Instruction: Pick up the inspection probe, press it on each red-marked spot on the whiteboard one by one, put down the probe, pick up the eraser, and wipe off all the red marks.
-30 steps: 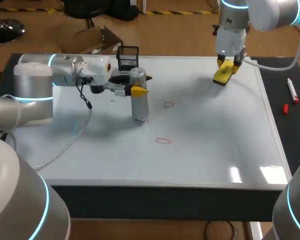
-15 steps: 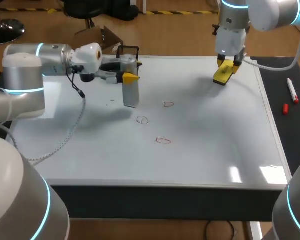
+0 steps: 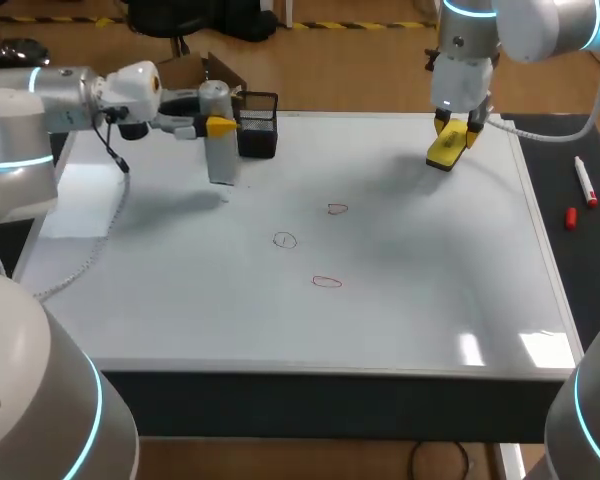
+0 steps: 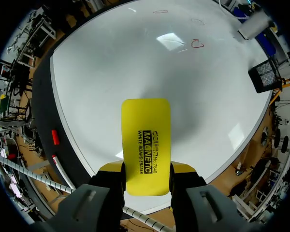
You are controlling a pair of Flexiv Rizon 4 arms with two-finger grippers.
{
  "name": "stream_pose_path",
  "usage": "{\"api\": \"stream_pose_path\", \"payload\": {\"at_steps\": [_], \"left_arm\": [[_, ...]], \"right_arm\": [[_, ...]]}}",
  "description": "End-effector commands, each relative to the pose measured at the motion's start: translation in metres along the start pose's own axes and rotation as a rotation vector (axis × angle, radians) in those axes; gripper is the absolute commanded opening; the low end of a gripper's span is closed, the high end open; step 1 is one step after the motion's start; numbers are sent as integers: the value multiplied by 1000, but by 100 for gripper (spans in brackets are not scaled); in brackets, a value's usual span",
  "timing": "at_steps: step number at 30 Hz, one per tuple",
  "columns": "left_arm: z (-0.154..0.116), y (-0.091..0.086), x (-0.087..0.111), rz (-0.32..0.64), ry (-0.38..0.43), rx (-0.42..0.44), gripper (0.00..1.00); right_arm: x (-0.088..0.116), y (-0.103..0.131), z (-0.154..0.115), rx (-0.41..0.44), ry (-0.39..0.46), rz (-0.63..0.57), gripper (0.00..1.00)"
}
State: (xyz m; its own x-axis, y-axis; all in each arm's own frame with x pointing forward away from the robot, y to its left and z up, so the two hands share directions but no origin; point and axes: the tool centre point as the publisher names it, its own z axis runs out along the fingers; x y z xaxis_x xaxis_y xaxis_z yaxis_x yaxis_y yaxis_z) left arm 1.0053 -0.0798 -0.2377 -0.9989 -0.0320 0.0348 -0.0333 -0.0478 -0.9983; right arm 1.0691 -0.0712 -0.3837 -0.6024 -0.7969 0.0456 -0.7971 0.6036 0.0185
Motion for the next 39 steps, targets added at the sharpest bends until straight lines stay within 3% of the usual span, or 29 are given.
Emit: {"api": "stream_pose_path", "payload": {"at_steps": [1, 11, 34, 39], "left_arm": [[-14, -1, -9, 6, -5, 4, 0], [-38, 2, -27, 10, -47, 17, 0], [-45, 1, -27, 15, -49, 32, 0], [-45, 1, -27, 15, -49, 32, 0]], "right_arm": [[1, 0, -1, 1, 2, -2, 0], [1, 0, -1, 1, 2, -2, 0], [1, 0, -1, 1, 2, -2, 0], [-16, 17, -4, 4, 10, -60, 0]]}}
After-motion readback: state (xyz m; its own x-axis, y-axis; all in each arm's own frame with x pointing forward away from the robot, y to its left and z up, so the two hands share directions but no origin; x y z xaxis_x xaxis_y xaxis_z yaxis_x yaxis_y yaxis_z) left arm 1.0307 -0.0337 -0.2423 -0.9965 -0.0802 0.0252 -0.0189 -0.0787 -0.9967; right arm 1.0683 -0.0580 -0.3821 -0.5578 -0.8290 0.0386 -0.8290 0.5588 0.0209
